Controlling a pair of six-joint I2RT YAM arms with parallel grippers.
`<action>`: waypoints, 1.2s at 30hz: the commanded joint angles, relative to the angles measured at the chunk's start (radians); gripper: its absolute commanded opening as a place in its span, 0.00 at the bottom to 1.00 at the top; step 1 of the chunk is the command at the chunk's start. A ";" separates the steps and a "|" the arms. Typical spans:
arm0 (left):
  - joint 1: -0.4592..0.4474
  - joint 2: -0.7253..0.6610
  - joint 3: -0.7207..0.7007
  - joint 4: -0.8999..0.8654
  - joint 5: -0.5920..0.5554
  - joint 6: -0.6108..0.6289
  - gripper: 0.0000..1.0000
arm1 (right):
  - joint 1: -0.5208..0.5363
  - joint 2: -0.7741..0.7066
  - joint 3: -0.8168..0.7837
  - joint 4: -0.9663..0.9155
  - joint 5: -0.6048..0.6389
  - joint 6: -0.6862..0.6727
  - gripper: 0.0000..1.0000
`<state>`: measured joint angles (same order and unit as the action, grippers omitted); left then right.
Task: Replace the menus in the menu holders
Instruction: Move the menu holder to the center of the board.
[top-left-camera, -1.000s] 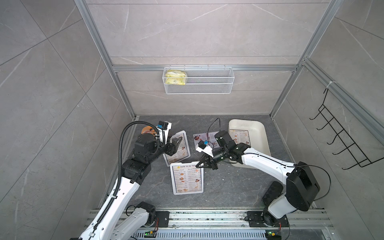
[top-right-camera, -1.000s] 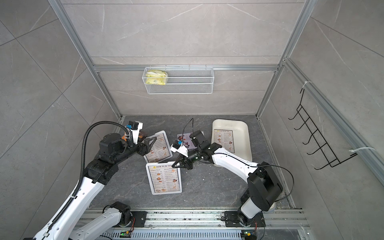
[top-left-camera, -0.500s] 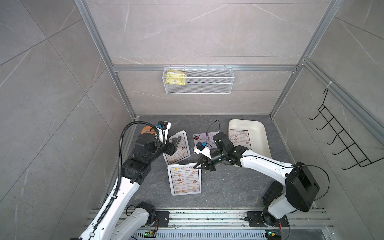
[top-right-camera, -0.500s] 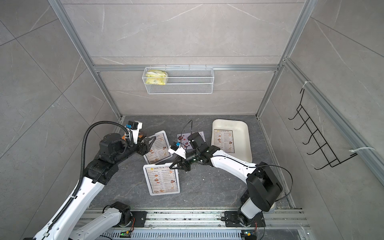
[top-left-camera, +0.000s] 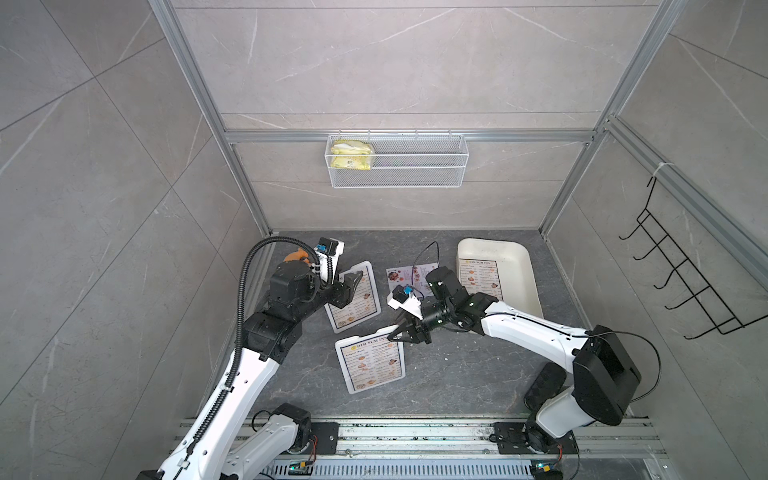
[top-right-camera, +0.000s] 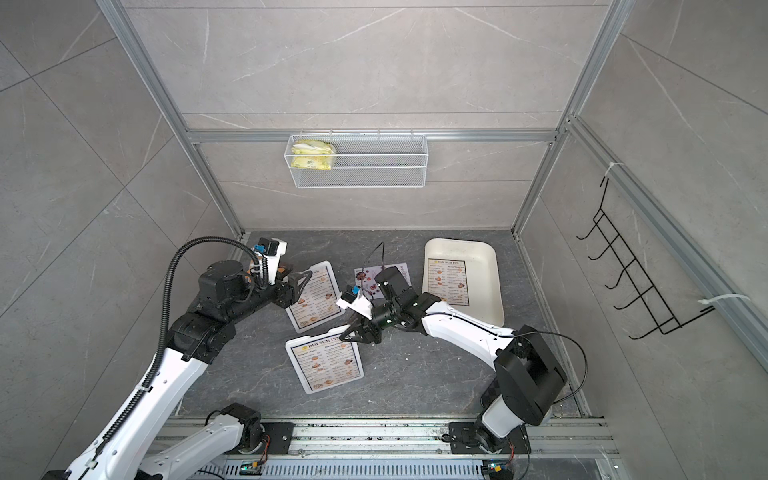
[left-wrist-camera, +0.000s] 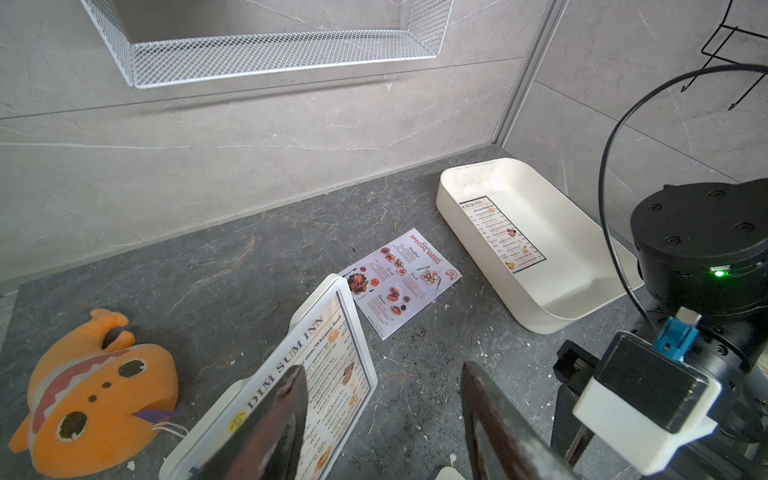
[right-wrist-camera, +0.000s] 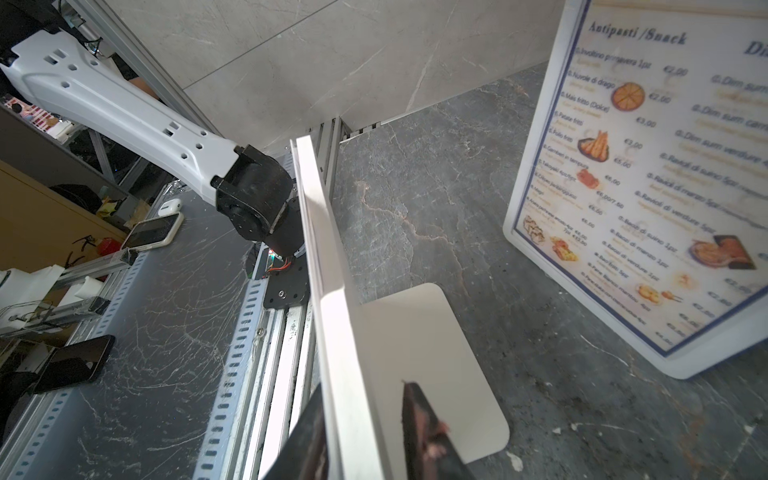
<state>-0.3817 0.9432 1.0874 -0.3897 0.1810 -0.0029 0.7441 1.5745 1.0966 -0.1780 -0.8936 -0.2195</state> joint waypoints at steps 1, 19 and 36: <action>0.004 0.018 0.054 -0.035 -0.030 0.050 0.62 | 0.005 -0.027 -0.008 -0.033 0.003 0.016 0.32; 0.014 0.078 0.097 -0.061 -0.092 0.075 0.61 | 0.042 -0.043 -0.057 -0.023 0.064 0.113 0.28; 0.117 0.403 0.518 -0.564 0.184 0.357 0.68 | 0.044 -0.143 0.013 -0.054 0.186 0.090 0.59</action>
<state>-0.2768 1.2976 1.5070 -0.7628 0.2970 0.2279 0.7834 1.4860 1.0607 -0.1982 -0.7460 -0.1173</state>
